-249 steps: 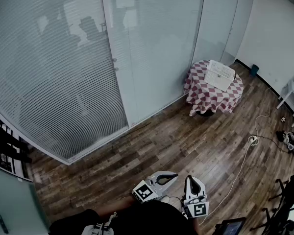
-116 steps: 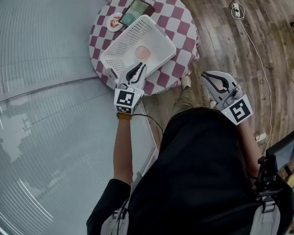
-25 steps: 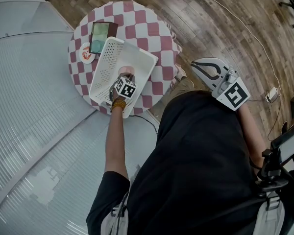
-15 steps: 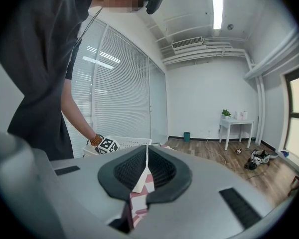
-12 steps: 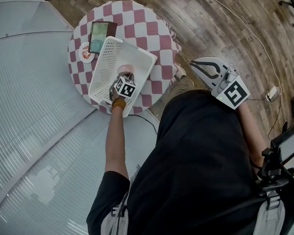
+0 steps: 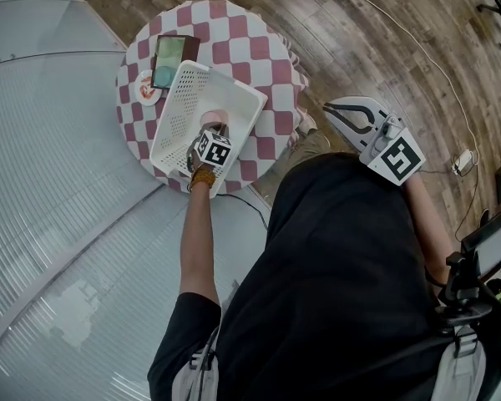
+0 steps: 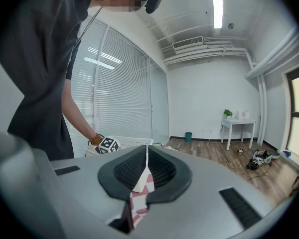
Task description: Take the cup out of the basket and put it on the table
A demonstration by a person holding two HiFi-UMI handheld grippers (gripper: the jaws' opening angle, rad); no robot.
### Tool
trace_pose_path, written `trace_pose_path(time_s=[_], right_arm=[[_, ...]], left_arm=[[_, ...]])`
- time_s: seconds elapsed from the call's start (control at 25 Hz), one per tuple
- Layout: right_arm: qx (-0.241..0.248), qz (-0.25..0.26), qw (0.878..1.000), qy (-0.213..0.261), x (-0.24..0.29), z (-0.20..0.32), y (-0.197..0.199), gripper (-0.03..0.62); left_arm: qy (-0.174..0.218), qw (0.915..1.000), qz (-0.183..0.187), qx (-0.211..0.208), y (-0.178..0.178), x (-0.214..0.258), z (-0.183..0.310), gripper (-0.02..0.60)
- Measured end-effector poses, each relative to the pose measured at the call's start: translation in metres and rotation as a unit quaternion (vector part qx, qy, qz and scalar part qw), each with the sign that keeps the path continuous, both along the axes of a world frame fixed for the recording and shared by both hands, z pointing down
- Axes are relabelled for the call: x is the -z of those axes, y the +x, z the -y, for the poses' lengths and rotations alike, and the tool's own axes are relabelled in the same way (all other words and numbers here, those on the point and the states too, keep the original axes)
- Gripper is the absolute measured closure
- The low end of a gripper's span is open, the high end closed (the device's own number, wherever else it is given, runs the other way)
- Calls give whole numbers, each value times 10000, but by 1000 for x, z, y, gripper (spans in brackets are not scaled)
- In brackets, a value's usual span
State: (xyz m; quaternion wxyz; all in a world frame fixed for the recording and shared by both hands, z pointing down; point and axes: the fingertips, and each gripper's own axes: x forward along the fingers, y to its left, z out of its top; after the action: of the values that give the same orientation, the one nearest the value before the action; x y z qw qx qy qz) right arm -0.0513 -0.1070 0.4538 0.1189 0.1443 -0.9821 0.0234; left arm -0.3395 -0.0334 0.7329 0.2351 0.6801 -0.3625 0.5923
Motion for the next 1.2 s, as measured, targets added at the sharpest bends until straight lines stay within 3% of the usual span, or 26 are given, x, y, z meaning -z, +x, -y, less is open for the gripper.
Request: trace_pose_path(time_s=[1.2], right_arm=[[569, 131, 9983, 36, -3, -20, -31, 579]], left_arm=[[778, 9966, 84, 263, 3, 68, 8, 561]])
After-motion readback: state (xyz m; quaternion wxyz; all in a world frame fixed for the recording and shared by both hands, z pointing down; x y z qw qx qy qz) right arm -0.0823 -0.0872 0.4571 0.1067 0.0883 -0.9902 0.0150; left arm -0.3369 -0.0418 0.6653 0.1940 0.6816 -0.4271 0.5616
